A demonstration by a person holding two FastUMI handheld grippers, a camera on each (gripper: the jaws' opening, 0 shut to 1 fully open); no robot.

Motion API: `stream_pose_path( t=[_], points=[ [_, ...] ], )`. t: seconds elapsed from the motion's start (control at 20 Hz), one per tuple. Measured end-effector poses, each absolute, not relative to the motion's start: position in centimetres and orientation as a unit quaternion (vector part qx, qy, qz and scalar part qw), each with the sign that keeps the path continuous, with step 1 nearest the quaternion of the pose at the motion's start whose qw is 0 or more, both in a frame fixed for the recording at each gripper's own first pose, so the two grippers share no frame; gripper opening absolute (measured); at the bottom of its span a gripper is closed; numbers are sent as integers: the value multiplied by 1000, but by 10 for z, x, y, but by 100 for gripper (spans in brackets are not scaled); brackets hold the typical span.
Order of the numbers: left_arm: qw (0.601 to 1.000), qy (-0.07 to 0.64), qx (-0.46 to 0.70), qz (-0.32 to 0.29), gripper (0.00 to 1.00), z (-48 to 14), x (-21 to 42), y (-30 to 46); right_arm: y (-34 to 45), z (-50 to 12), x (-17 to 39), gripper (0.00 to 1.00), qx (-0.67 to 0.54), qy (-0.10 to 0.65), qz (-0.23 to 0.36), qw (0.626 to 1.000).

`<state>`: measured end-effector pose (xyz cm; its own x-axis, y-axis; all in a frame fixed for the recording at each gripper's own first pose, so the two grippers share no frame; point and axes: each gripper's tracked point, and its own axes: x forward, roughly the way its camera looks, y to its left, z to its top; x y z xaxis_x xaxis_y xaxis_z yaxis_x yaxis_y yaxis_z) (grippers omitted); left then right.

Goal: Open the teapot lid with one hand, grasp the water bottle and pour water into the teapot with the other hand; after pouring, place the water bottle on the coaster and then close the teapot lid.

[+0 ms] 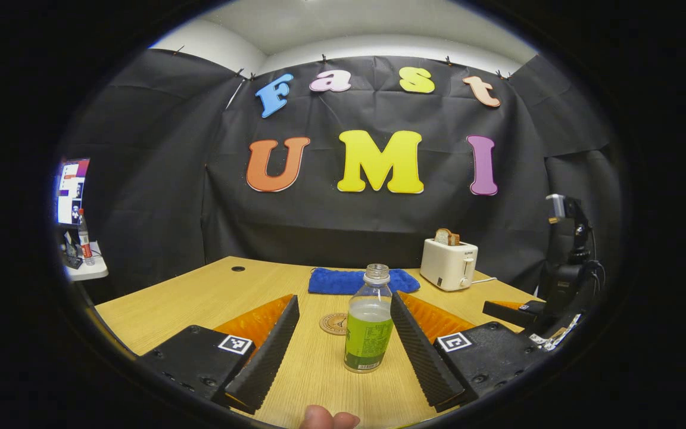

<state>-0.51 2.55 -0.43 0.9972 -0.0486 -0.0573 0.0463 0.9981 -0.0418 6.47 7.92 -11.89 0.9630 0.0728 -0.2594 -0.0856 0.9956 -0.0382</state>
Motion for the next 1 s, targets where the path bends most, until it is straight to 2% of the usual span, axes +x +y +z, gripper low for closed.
stream_pose_path(
  t=[0.15,0.25,0.3,0.35,0.4,0.5,0.6,0.7,1.0],
  points=[
    [999,30,-19,-22,96,-5,-5,27,85,-123,71,78,-23,140,46,989],
    [999,31,-19,-21,96,-6,-4,28,88,-129,74,69,-27,145,46,988],
    [999,31,-20,-21,96,-6,-5,28,89,-130,75,55,-27,148,49,987],
    [999,31,-20,-21,96,-6,-5,28,91,-134,75,49,-28,153,52,986],
    [999,31,-20,-21,96,-6,-5,29,91,-135,76,28,-29,155,50,986],
    [999,33,-19,-20,96,-7,-3,30,90,-137,76,15,-28,157,46,986],
    [999,33,-20,-20,96,-9,-1,30,87,-133,71,15,-22,158,43,986],
    [999,35,-22,-21,96,-9,-2,30,89,-141,75,1,-17,161,49,986],
    [999,42,-25,-23,96,-15,-1,29,91,-125,76,1,4,146,68,987]
  ],
)
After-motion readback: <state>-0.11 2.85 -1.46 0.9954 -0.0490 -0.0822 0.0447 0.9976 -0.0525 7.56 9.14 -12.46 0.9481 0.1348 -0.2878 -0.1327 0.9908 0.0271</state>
